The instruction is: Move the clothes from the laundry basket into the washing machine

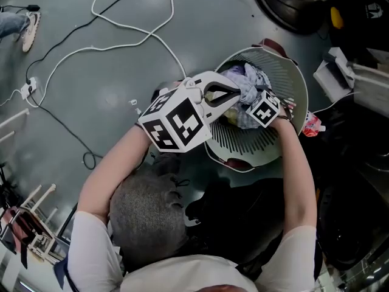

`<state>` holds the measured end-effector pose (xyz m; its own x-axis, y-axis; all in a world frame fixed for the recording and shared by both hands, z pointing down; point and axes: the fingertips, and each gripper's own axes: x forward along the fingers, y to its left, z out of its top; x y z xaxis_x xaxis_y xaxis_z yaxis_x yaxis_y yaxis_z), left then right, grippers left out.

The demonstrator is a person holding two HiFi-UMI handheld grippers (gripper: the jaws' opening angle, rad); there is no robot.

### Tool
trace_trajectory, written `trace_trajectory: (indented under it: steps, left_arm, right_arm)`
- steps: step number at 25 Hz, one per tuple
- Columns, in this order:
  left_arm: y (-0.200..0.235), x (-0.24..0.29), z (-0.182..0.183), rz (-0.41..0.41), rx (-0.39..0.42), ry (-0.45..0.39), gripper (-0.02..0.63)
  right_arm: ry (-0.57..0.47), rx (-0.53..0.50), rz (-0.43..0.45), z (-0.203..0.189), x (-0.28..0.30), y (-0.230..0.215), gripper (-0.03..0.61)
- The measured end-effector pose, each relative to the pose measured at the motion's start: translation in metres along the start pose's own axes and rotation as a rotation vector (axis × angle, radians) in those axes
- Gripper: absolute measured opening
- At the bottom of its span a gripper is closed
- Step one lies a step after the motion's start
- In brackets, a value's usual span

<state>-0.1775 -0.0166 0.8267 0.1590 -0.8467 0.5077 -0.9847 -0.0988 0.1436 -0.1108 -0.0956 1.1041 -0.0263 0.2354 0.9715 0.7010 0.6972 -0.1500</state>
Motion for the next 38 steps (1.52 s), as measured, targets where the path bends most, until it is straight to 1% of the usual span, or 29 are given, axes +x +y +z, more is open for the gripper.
trace_trajectory:
  steps: [2,3,4,8,12,16,20,23,26,29,33,38]
  left_arm:
    - [0.001,0.001,0.001,-0.001,-0.001,0.001,0.006]
    - [0.001,0.001,0.001,-0.002,0.0,0.002,0.006]
    - [0.002,0.002,0.002,-0.001,0.001,0.002,0.006]
    - [0.003,0.009,0.013,0.005,0.003,-0.007,0.006]
    - [0.003,0.017,0.019,0.011,0.004,-0.005,0.006]
    - [0.014,0.019,0.025,0.046,-0.007,0.003,0.006]
    - [0.025,0.014,0.03,0.073,0.016,0.04,0.006]
    - [0.032,0.007,0.043,0.091,0.04,0.047,0.006]
    - [0.03,0.002,0.061,0.094,0.076,0.054,0.006]
    - [0.021,0.0,0.084,0.071,0.13,0.057,0.006]
    - [0.012,0.006,0.122,0.056,0.196,0.038,0.006]
    - [-0.011,0.023,0.155,0.006,0.217,0.006,0.006]
  right_arm:
    - [-0.023,-0.014,-0.014,0.004,-0.011,0.005,0.218]
    - [-0.034,-0.016,-0.018,0.005,-0.018,0.007,0.189]
    - [-0.045,-0.019,-0.025,0.007,-0.024,0.008,0.171]
    - [-0.092,-0.051,-0.069,0.021,-0.052,0.01,0.145]
    - [-0.135,-0.028,-0.098,0.03,-0.077,0.017,0.13]
    - [-0.183,-0.021,-0.146,0.038,-0.103,0.023,0.124]
    - [-0.249,-0.021,-0.201,0.043,-0.145,0.027,0.123]
    - [-0.307,-0.015,-0.249,0.044,-0.181,0.028,0.121]
    - [-0.361,-0.013,-0.287,0.045,-0.215,0.036,0.12]
    - [-0.409,-0.003,-0.329,0.045,-0.249,0.041,0.12]
    - [-0.478,0.045,-0.388,0.039,-0.287,0.035,0.12]
    - [-0.552,0.129,-0.433,0.026,-0.321,0.028,0.12]
